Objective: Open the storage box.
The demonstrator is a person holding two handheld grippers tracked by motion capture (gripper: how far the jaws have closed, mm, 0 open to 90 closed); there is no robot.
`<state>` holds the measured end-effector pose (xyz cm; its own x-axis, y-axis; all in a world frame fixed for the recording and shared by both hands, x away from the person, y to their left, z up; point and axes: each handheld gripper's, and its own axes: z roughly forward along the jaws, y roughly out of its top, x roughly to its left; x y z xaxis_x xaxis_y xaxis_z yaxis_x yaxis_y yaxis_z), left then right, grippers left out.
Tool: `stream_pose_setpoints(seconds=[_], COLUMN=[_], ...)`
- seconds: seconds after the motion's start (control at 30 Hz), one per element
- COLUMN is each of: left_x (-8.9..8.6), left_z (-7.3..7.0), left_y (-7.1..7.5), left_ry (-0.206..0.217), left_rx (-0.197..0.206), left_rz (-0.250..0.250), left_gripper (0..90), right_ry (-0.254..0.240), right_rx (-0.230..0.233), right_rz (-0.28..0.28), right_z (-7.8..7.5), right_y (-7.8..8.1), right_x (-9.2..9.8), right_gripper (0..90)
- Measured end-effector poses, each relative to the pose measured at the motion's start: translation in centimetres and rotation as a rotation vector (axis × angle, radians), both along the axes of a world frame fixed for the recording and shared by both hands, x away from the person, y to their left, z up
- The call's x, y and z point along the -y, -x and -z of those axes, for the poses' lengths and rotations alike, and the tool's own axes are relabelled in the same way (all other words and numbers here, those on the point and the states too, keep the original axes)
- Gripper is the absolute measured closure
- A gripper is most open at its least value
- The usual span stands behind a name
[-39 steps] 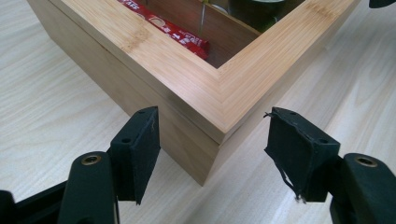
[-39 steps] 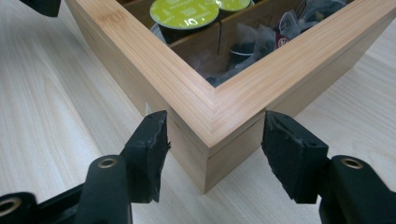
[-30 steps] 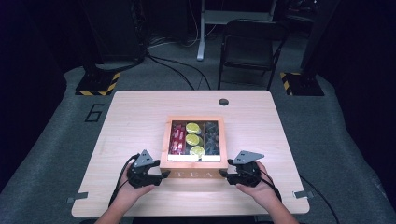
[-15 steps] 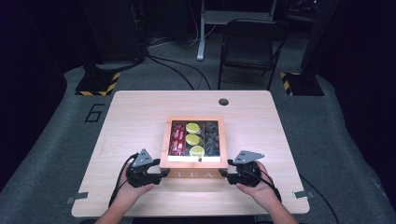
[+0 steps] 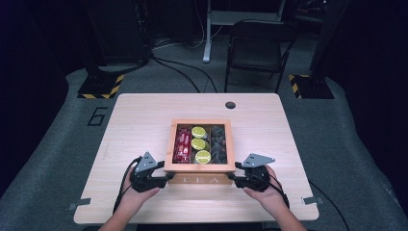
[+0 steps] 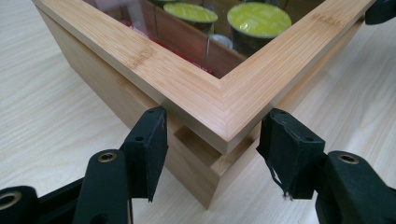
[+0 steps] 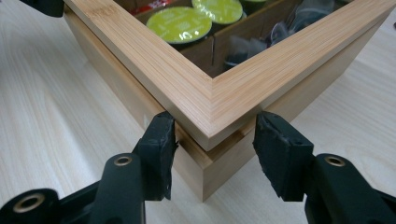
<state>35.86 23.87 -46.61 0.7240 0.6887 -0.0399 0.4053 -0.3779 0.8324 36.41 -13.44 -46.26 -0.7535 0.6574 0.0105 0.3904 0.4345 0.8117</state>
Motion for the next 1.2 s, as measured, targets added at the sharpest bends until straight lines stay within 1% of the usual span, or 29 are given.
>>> stream_pose_setpoints(seconds=[0.03,0.07,0.1,0.13,0.17,0.2,0.23,0.27,0.3,0.33,0.37,0.4,0.47,0.53,0.6,0.7,0.77,0.83,0.9,0.93,1.0,1.03,1.07,1.13,1.17,1.2], left_x=[0.0,0.0,0.0,0.0,0.0,0.0,0.0,-0.1,-0.1,-0.1,0.0,0.0,0.0,0.1,0.2,0.2,0.2,0.1,0.0,0.0,-0.2,-0.2,-0.3,-0.2,-0.2,-0.2], left_z=[-0.1,-0.2,-0.2,-0.4,-0.5,-0.7,-0.9,-1.1,-1.4,-1.6,-1.9,-2.1,-2.6,-3.1,-3.6,-4.2,-4.8,-5.3,-5.8,-6.1,-6.8,-7.0,-7.3,-7.9,-8.1,-8.4], left_y=[0.0,-0.1,-0.1,-0.2,-0.2,-0.3,-0.3,-0.3,-0.3,-0.4,-0.4,-0.5,-0.5,-0.6,-0.7,-0.9,-1.2,-1.4,-1.6,-1.8,-2.2,-2.4,-2.6,-2.9,-3.1,-3.2], left_ry=[0.008,0.012,0.022,0.019,0.02,0.027,0.03,0.032,0.035,0.024,0.022,0.027,0.022,0.008,0.004,0.012,0.013,0.012,0.025,0.035,0.054,0.063,0.065,0.072,0.072,0.068], left_rx=[0.001,0.008,0.007,0.01,0.015,0.008,0.013,0.011,0.017,0.021,0.03,0.027,0.04,0.063,0.065,0.062,0.066,0.073,0.075,0.068,0.065,0.07,0.065,0.078,0.078,0.085], left_rz=[-0.002,-0.005,-0.008,-0.007,-0.01,-0.009,-0.012,-0.013,-0.024,-0.028,-0.04,-0.046,-0.052,-0.057,-0.055,-0.058,-0.055,-0.056,-0.06,-0.059,-0.065,-0.071,-0.065,-0.071,-0.069,-0.071], left_gripper=[42.0,42.0,42.0,42.0,41.8,41.6,41.5,41.5,41.5,41.8,41.5,41.5,41.5,41.5,41.5,41.6,41.7,41.8,42.0,42.0,43.1,43.9,44.2,44.9,45.2,45.4], right_ry=[-0.009,-0.016,-0.024,-0.027,-0.024,-0.022,-0.018,-0.015,-0.016,-0.022,-0.03,-0.032,-0.029,-0.034,-0.038,-0.058,-0.066,-0.071,-0.069,-0.071,-0.075,-0.079,-0.081,-0.092,-0.092,-0.089], right_rx=[0.007,0.005,0.003,0.004,0.007,0.013,0.026,0.03,0.035,0.039,0.04,0.05,0.067,0.067,0.065,0.05,0.041,0.034,0.037,0.04,0.043,0.046,0.045,0.047,0.049,0.054], right_rz=[0.001,0.004,0.011,0.013,0.021,0.021,0.026,0.03,0.034,0.045,0.049,0.05,0.056,0.06,0.066,0.067,0.057,0.062,0.06,0.063,0.063,0.066,0.071,0.073,0.074,0.071], right_z=[-0.2,-0.3,-0.4,-0.5,-0.7,-0.8,-1.0,-1.2,-1.3,-1.6,-1.8,-2.1,-2.7,-3.1,-3.6,-4.3,-4.8,-5.2,-5.9,-6.1,-6.9,-7.3,-7.6,-8.1,-8.5,-8.8], right_y=[0.0,0.0,0.0,0.0,0.0,0.0,-0.1,-0.1,-0.1,-0.1,-0.1,-0.1,-0.1,-0.2,-0.3,-0.7,-1.0,-1.2,-1.5,-1.6,-1.9,-2.2,-2.3,-2.6,-2.8,-3.0], right_x=[0.0,0.1,0.1,0.1,0.0,0.0,0.0,-0.1,0.0,0.0,0.0,0.0,-0.1,-0.1,-0.1,0.0,0.1,0.1,0.1,0.1,0.1,0.1,0.1,0.1,0.1,0.0], right_gripper=[48.4,48.4,48.4,48.5,48.6,48.6,48.5,48.5,48.5,48.5,48.5,48.5,48.5,48.4,48.3,48.1,48.0,48.0,48.0,48.0,48.1,48.1,48.1,48.4,48.4,48.4])
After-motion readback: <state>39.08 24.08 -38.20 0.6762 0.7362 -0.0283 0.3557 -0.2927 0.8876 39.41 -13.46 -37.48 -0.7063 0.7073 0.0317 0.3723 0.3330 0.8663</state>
